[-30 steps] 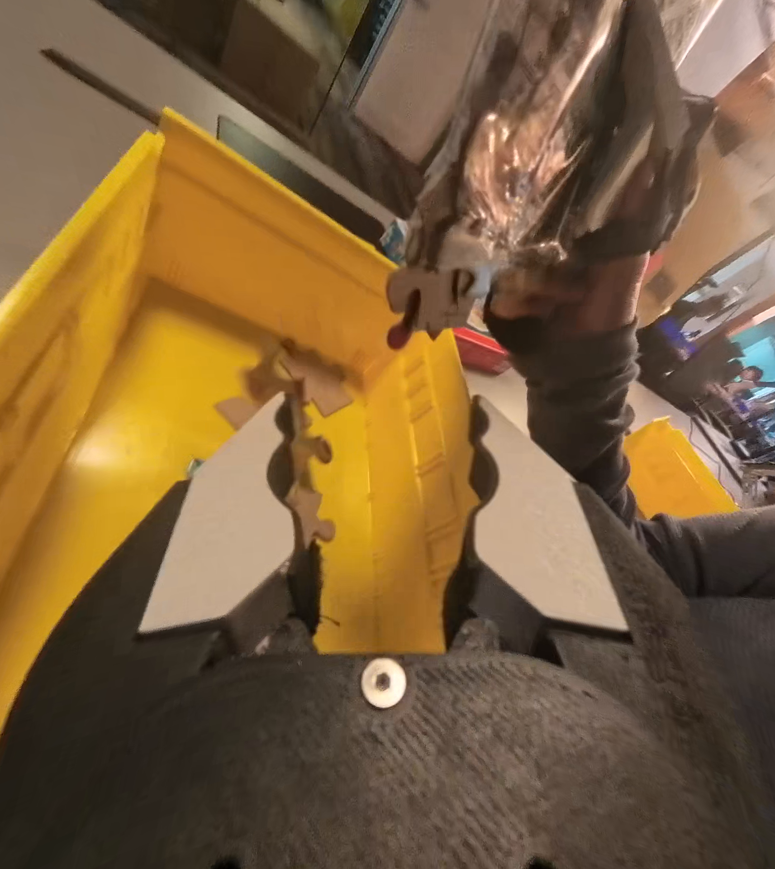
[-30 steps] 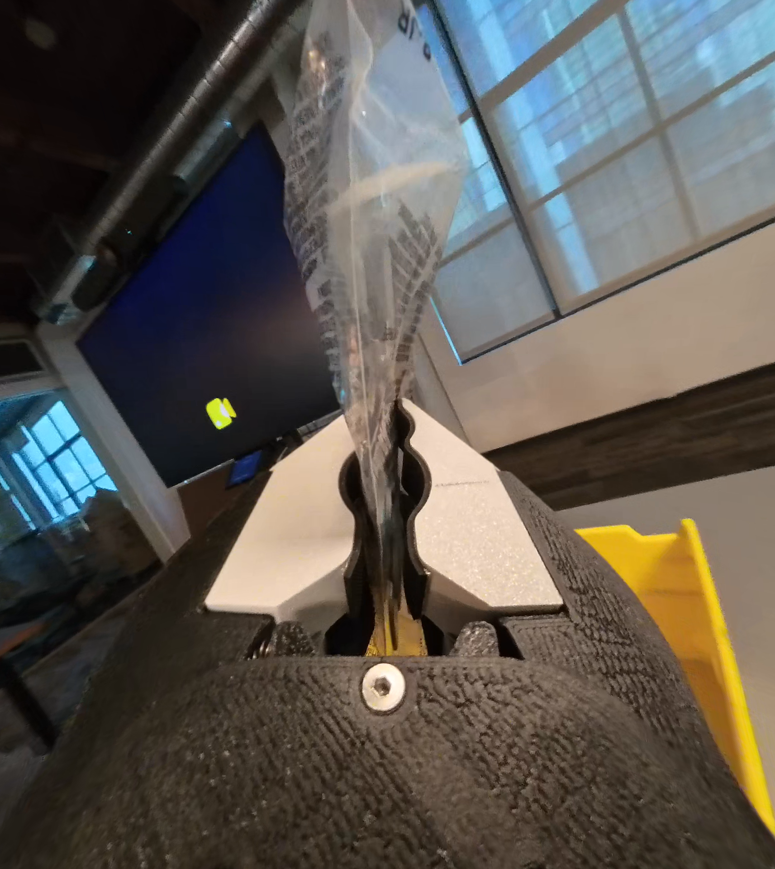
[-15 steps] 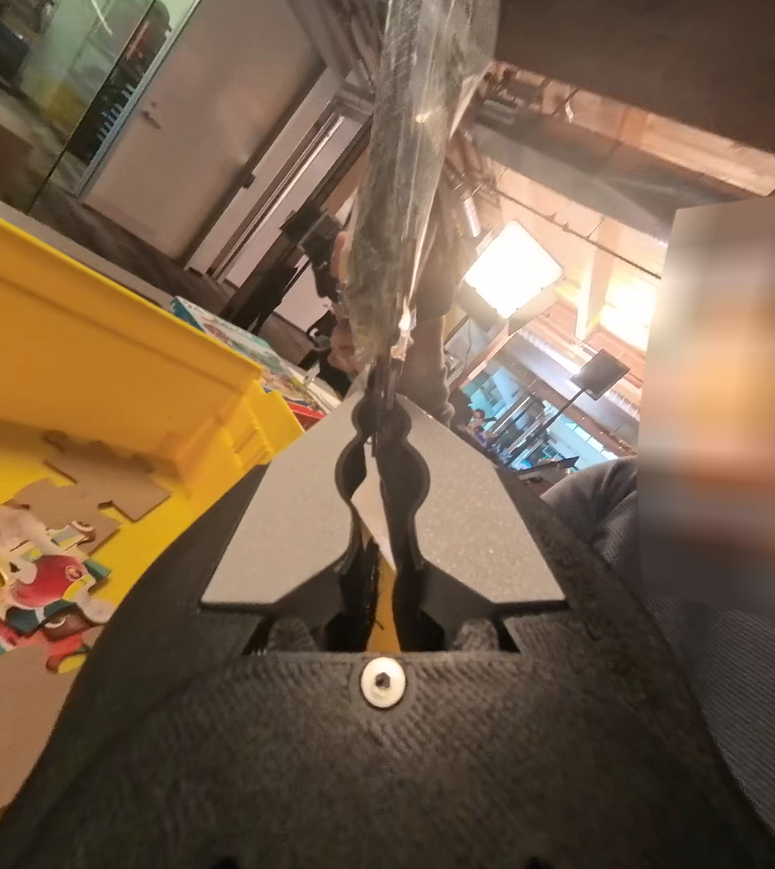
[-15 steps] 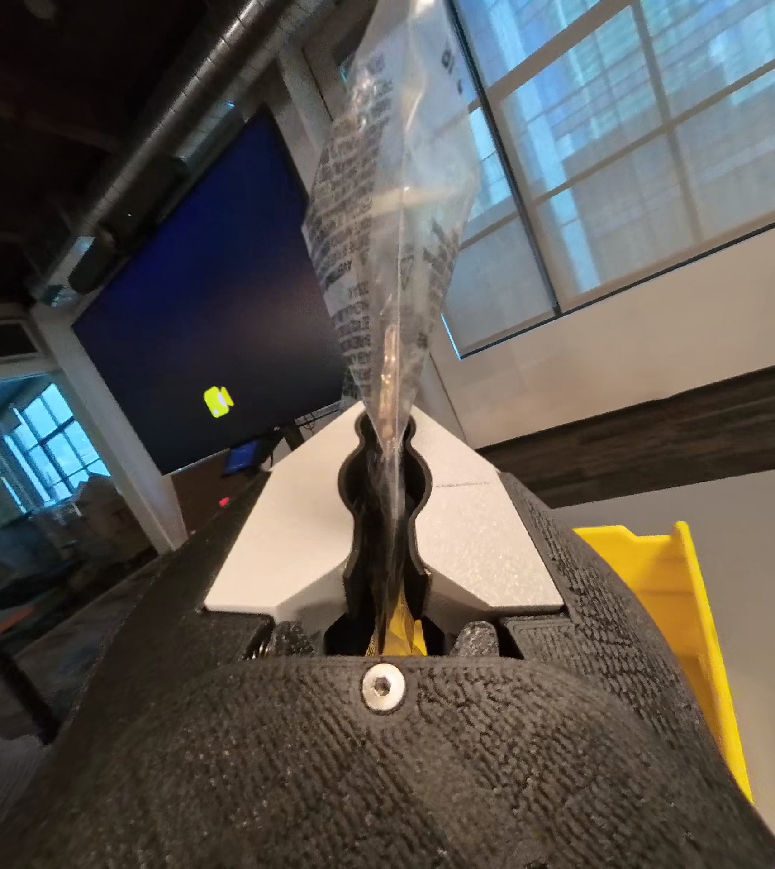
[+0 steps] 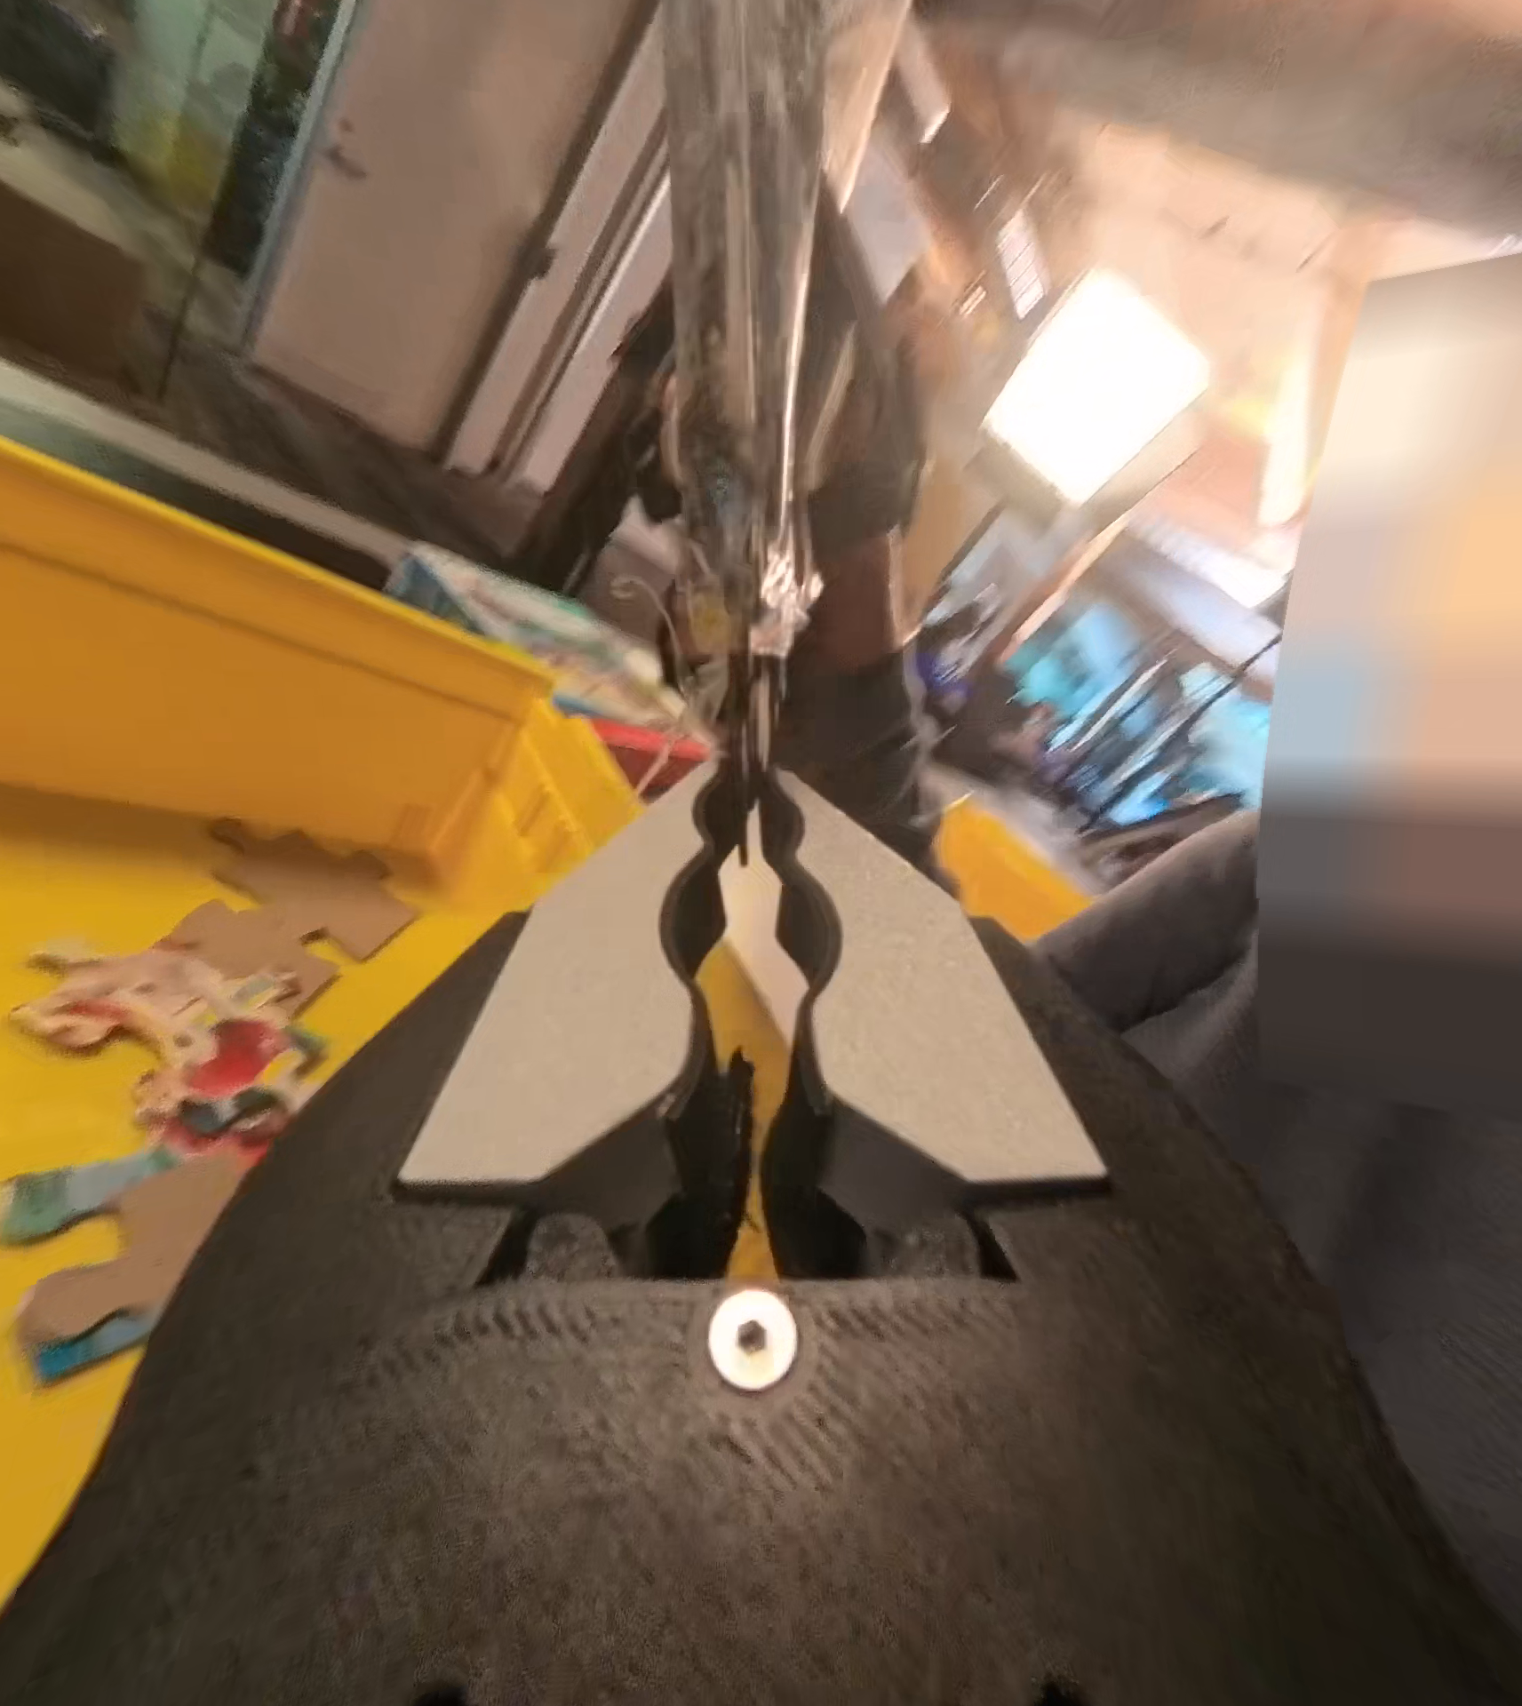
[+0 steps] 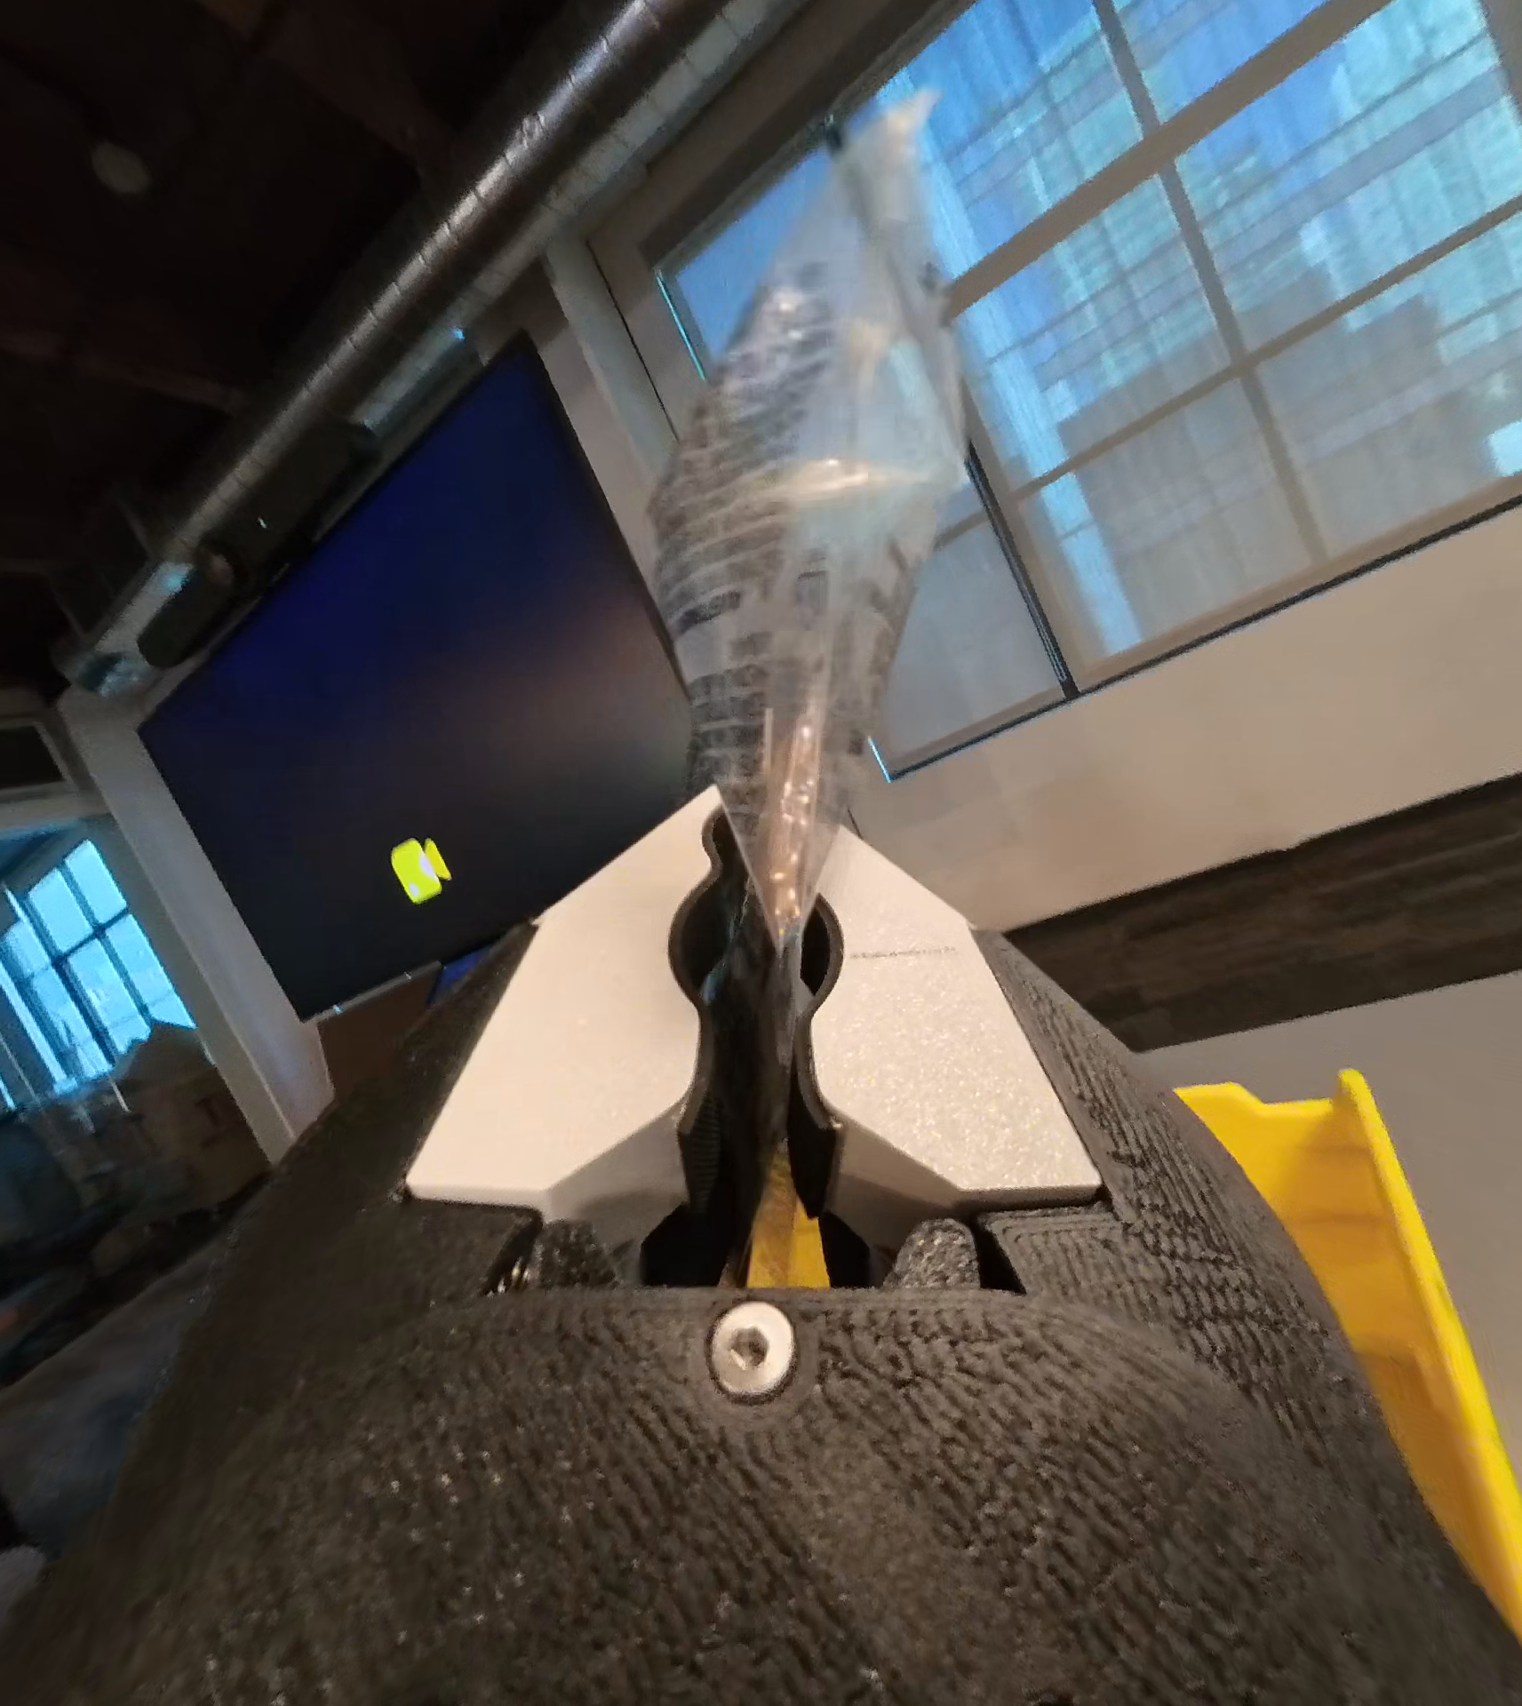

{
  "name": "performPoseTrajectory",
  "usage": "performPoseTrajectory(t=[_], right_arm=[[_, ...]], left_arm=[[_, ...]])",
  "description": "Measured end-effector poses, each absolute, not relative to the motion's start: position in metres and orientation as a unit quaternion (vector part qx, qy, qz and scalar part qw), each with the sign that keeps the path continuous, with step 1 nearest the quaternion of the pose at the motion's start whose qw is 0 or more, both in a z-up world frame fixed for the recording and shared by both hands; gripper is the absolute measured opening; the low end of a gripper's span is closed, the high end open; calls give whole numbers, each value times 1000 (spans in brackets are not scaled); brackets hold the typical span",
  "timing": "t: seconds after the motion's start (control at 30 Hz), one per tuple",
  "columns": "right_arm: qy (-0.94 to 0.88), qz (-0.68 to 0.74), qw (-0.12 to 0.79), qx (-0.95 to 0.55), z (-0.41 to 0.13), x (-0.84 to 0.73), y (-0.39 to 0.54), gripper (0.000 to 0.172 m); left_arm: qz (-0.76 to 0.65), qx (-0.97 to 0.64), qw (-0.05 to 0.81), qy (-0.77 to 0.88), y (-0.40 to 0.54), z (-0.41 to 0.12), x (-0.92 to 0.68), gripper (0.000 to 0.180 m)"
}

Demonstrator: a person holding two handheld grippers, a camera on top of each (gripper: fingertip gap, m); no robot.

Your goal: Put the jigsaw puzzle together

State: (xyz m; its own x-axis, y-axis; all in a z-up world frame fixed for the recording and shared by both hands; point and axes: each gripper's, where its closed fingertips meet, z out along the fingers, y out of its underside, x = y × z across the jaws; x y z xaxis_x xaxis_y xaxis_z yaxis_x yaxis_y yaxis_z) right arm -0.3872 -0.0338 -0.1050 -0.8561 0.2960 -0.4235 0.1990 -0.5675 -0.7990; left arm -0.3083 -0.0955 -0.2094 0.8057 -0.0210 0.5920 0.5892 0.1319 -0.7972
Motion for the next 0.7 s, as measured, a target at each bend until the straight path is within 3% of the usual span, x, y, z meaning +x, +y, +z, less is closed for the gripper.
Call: performPoseTrajectory(t=[0.23, 0.43, 0.47, 0.5, 0.57, 0.7], right_arm=[[-349, 879, 94, -311, -93, -395, 71, 2], [-414, 867, 44, -274, -94, -389, 16, 2], [-420, 865, 31, -272, -96, -389, 9, 2], [-423, 864, 20, -271, -98, -391, 5, 1], [-420, 866, 0, -273, -102, -393, 1, 2], [-412, 872, -64, -257, -104, -390, -10, 1]], left_arm=[[-191, -497, 769, -353, -158, -228, -338, 2], [-78, -724, 563, -391, -113, -282, -334, 3], [-66, -738, 547, -390, -109, -283, -334, 12], [-58, -739, 545, -392, -105, -281, -335, 46], [-41, -722, 580, -375, -99, -263, -339, 77], [-86, -622, 712, -314, -86, -209, -337, 71]])
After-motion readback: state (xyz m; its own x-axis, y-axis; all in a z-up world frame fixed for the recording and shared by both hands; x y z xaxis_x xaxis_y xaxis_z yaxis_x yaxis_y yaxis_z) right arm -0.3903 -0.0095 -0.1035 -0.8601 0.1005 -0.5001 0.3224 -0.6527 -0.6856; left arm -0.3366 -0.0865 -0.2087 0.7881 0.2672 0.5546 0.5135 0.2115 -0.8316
